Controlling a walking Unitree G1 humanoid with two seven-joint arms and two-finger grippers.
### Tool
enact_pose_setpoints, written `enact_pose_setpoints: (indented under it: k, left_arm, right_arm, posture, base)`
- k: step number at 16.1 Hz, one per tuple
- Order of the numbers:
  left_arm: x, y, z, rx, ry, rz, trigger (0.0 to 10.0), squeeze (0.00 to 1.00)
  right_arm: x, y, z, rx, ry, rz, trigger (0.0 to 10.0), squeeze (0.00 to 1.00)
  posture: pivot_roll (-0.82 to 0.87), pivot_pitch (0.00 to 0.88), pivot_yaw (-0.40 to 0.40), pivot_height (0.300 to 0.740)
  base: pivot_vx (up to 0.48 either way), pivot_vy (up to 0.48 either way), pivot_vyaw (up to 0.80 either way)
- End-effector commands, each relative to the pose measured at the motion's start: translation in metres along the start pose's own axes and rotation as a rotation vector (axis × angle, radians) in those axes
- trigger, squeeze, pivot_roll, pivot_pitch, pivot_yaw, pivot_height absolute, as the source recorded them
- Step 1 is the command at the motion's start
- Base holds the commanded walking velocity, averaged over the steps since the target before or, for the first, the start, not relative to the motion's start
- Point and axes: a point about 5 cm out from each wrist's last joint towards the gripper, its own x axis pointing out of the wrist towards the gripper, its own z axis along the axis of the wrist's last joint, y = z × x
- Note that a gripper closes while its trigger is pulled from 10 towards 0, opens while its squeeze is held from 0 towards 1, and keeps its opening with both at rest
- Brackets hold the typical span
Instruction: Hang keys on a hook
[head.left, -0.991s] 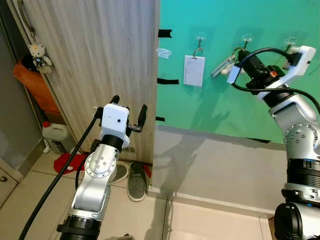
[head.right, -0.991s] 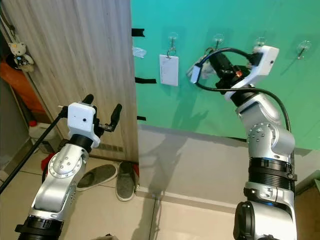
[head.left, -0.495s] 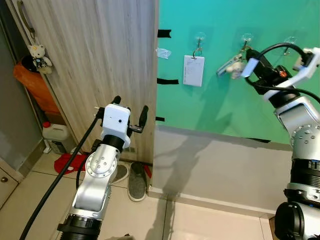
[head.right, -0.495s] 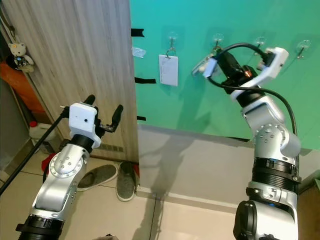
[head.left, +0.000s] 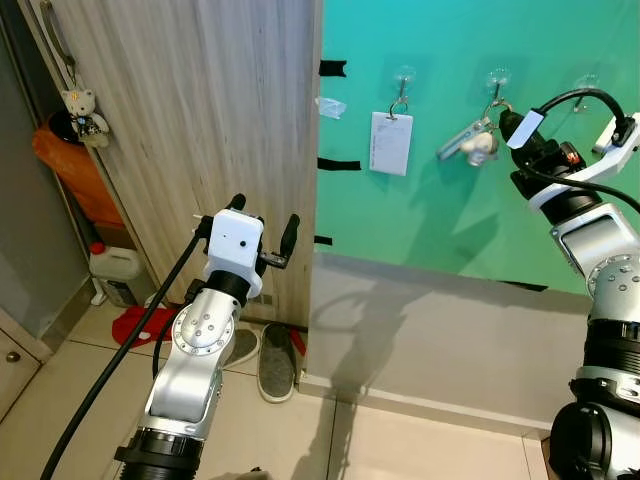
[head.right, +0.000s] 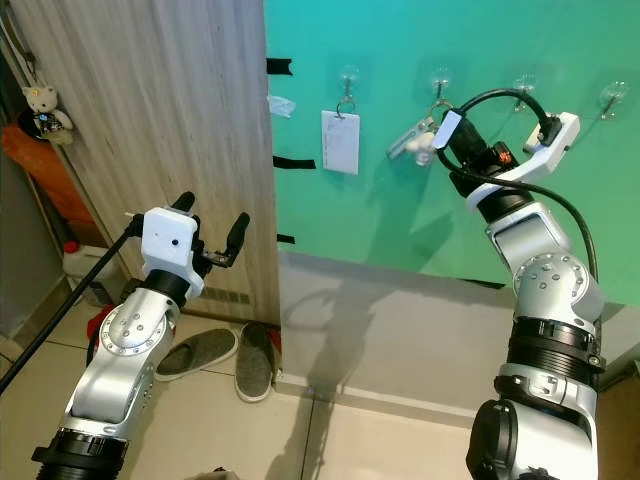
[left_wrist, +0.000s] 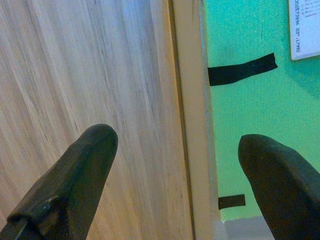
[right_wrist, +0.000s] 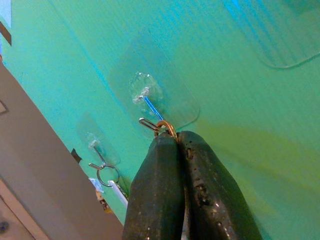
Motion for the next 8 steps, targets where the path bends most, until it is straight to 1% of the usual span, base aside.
enact_pose_setpoints:
  k: [1, 2, 3, 4, 5, 6, 8]
  left_arm:
    - [0.003, -0.001, 0.002, 0.008, -0.01, -0.009, 10.0, 0.0]
    - [0.003, -0.001, 0.002, 0.008, -0.01, -0.009, 10.0, 0.0]
    - [0.004, -0.001, 0.002, 0.008, -0.008, -0.007, 10.0, 0.0]
    - [0.004, -0.001, 0.002, 0.008, -0.008, -0.006, 10.0, 0.0]
    - [0.004, -0.001, 0.002, 0.007, -0.008, -0.006, 10.0, 0.0]
    - [0.004, -0.001, 0.002, 0.008, -0.008, -0.005, 10.0, 0.0]
    - [0.004, -0.001, 0.002, 0.009, -0.009, -0.004, 10.0, 0.0]
  right_arm:
    - [-0.003, -0.01, -0.011, -0.052, 0.069, -0.078, 4.0, 0.0]
    - [-0.002, -0.011, -0.014, -0.082, 0.094, -0.091, 10.0, 0.0]
    - [-0.003, -0.014, -0.018, -0.204, 0.09, -0.152, 10.0, 0.0]
    - [-0.005, -0.017, -0.016, -0.225, 0.045, -0.195, 10.0, 1.0]
    - [-0.007, -0.02, -0.014, -0.266, 0.029, -0.23, 10.0, 1.0]
    - [-0.009, -0.02, -0.012, -0.345, -0.005, -0.262, 10.0, 1.0]
    - [-0.011, -0.011, -0.012, -0.54, -0.046, -0.27, 10.0, 1.0]
  posture:
    - [0.03, 0.0, -0.002, 0.74]
    - [0.03, 0.0, -0.002, 0.74]
    - [0.03, 0.0, -0.004, 0.74]
    - [0.03, 0.0, -0.007, 0.74]
    - [0.03, 0.0, -0.006, 0.74]
    - [0.03, 0.0, -0.008, 0.74]
    - [0.02, 0.0, -0.006, 0.74]
  base:
    - [0.0, 0.0, 0.0]
    - [0.0, 0.0, 0.0]
    - [0.0, 0.0, 0.0]
    - [0.0, 0.0, 0.0]
    - [0.0, 0.0, 0.0]
    - [0.0, 0.0, 0.0]
    - [0.0, 0.0, 0.0]
